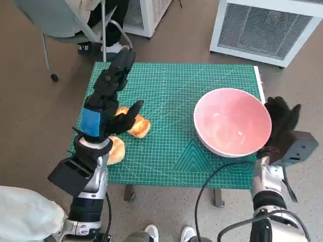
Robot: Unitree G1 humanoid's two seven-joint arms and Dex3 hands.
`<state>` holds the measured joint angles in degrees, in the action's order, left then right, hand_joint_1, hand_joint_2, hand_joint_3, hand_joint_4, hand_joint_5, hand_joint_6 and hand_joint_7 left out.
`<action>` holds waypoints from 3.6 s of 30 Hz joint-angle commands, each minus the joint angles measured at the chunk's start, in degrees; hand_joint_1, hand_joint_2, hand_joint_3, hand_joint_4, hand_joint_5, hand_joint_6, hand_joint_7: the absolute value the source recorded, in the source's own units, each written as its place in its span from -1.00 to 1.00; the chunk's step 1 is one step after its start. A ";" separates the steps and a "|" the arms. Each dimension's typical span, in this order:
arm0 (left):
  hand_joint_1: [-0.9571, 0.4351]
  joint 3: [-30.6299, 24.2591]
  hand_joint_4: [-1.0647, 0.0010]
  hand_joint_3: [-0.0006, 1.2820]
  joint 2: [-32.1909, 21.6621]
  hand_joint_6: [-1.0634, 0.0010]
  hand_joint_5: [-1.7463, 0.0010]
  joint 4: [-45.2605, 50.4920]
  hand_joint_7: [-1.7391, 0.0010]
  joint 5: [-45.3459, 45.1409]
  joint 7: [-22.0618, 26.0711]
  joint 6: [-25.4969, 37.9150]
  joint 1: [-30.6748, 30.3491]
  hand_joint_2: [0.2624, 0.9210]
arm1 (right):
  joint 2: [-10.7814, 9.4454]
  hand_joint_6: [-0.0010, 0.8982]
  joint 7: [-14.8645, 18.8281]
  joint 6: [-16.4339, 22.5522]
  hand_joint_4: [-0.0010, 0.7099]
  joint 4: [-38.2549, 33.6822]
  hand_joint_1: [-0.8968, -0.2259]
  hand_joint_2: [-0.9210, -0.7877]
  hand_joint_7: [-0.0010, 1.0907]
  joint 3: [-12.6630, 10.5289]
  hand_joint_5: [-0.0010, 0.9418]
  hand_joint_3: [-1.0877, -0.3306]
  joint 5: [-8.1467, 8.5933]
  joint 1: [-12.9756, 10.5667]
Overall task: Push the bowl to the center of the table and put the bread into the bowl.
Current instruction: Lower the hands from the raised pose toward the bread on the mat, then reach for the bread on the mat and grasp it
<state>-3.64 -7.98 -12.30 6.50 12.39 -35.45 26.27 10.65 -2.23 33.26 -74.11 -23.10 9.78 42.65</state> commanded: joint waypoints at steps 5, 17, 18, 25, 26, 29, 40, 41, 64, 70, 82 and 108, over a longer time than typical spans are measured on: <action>-0.24 -0.30 0.38 -0.40 -0.80 0.25 1.00 0.65 0.96 -0.01 0.30 0.08 -0.44 1.00 | -3.37 -0.92 -0.77 -3.45 -0.24 -1.43 0.36 -1.00 0.21 -0.77 -0.95 -0.49 0.76 2.00; -0.25 -0.88 0.38 -0.40 -1.93 0.25 1.00 0.55 0.97 -0.35 0.33 -0.39 -0.84 1.00 | -6.24 -0.89 -1.65 -6.49 -0.16 -1.87 0.37 -1.00 0.21 -0.93 -0.93 -0.51 0.78 5.66; -0.25 -1.01 0.38 -0.40 -2.08 0.25 1.00 0.46 0.97 -0.34 0.34 -0.46 -0.89 1.00 | -6.60 -0.89 -1.90 -6.78 -0.15 -1.90 0.36 -1.00 0.21 -0.83 -0.93 -0.51 0.66 6.14; -0.26 -1.71 0.38 -0.41 -2.63 0.25 1.00 0.50 0.97 0.67 0.75 -0.24 -1.43 1.00 | -8.68 -0.87 -3.65 -8.43 -0.20 -2.12 0.31 -1.00 0.24 1.18 -0.95 -0.51 -1.61 8.53; -0.26 -1.77 0.38 -0.41 -2.64 0.25 1.00 0.42 0.97 0.74 0.77 -0.24 -1.44 1.00 | -8.88 -0.87 -3.74 -8.65 -0.20 -2.14 0.31 -1.00 0.24 1.32 -0.95 -0.51 -1.85 8.74; -0.26 -1.99 0.38 -0.42 -2.68 0.25 1.00 0.53 0.97 1.01 0.84 -0.16 -1.74 1.00 | -9.53 -0.90 -3.38 -9.61 -0.23 -2.26 0.30 -1.00 0.24 1.49 -0.96 -0.51 -1.94 9.61; -0.26 -3.11 0.38 -0.42 -3.48 0.25 1.00 -0.17 0.98 0.68 0.71 -1.19 -2.58 1.00 | -9.65 -0.93 -2.57 -11.10 -0.24 -2.29 0.31 -1.00 0.22 2.02 -0.97 -0.52 -1.85 10.86; -0.26 -3.20 0.38 -0.42 -3.58 0.25 1.00 -0.24 0.98 0.64 0.73 -1.25 -2.61 1.00 | -9.58 -0.93 -2.48 -11.12 -0.24 -2.27 0.32 -1.00 0.21 2.04 -0.97 -0.51 -1.84 10.87; -0.30 0.17 0.41 -0.47 -26.97 0.28 1.00 -20.62 0.99 -16.46 7.34 2.74 9.36 1.00 | -4.87 -0.97 1.24 10.84 -0.15 6.38 0.19 -1.00 0.23 8.36 -0.95 -0.35 -6.10 9.79; -0.20 4.11 0.44 -0.70 -29.12 0.29 1.00 -26.63 0.99 -16.47 15.00 3.93 14.32 1.00 | -4.61 -0.90 8.36 18.92 -0.06 14.18 0.05 -1.00 0.27 10.80 -0.92 -0.29 -5.19 6.48; 0.04 12.72 0.51 -0.98 -29.38 0.22 1.00 -36.53 0.98 -23.06 21.16 4.29 21.36 0.84 | -2.92 -1.00 12.83 24.76 -0.01 30.85 0.00 -1.00 0.41 16.62 -0.92 -0.32 -7.63 -2.31; 0.13 28.86 0.62 -1.00 -25.34 0.27 1.00 -49.45 1.00 -42.81 12.15 6.69 30.79 0.74 | -3.56 -1.00 16.72 17.66 -0.07 50.42 0.00 -1.00 0.38 21.54 -0.91 -0.48 -3.85 -11.47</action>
<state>24.01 -33.95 -60.34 -34.95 25.81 -29.09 55.40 7.47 14.64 51.39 -23.76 -1.78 6.52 32.65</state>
